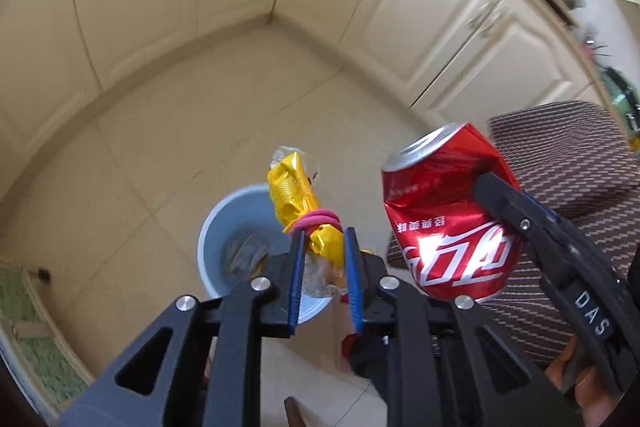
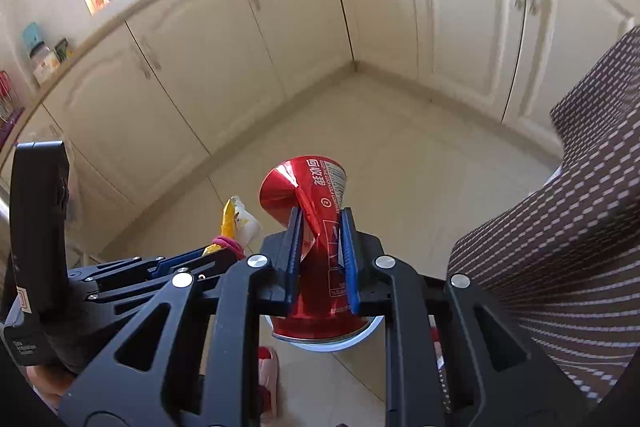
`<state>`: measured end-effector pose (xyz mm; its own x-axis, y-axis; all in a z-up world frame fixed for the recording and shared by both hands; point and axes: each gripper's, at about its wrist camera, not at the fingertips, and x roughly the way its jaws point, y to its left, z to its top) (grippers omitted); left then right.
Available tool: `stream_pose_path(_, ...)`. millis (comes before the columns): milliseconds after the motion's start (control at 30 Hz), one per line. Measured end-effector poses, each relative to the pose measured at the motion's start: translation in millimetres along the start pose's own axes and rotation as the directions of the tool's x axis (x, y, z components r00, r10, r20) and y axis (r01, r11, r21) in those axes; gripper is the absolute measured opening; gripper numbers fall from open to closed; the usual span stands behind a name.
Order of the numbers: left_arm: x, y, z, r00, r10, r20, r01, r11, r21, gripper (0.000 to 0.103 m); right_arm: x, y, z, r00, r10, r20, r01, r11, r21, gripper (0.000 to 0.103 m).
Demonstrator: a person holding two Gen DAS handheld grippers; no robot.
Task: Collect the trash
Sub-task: 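Carry the red can and yellow wrapper over the blue bin, then open the left gripper over the bin while the right gripper releases the can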
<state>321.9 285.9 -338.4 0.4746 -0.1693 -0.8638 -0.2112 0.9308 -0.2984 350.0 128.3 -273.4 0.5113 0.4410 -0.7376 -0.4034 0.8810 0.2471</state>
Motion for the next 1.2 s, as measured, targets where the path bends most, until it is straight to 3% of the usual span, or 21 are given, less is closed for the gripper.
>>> stream_pose_path(200,56.2,26.0,1.0,0.996,-0.003,-0.087,-0.001,0.999,-0.046,0.022,73.6,1.8,-19.5,0.993,-0.01,-0.12,0.01,1.0,0.004,0.019)
stream_pose_path(300,68.2,37.3,2.2,0.994,0.003,-0.111,-0.01,0.998,-0.066,0.042,94.1,2.2,-28.1,0.988,-0.012,-0.152,0.013,1.0,0.01,0.019)
stream_pose_path(367,70.2,44.0,2.9,0.994,0.021,-0.106,-0.029,0.997,-0.075,0.047,106.0,2.1,-31.5,0.985,-0.013,-0.171,0.016,1.0,0.016,0.019)
stream_pose_path(1200,74.5,64.1,-0.5,0.993,0.042,-0.115,-0.06,0.985,-0.162,0.051,138.4,13.8,-43.4,0.974,0.005,-0.227,0.01,0.998,0.063,0.021)
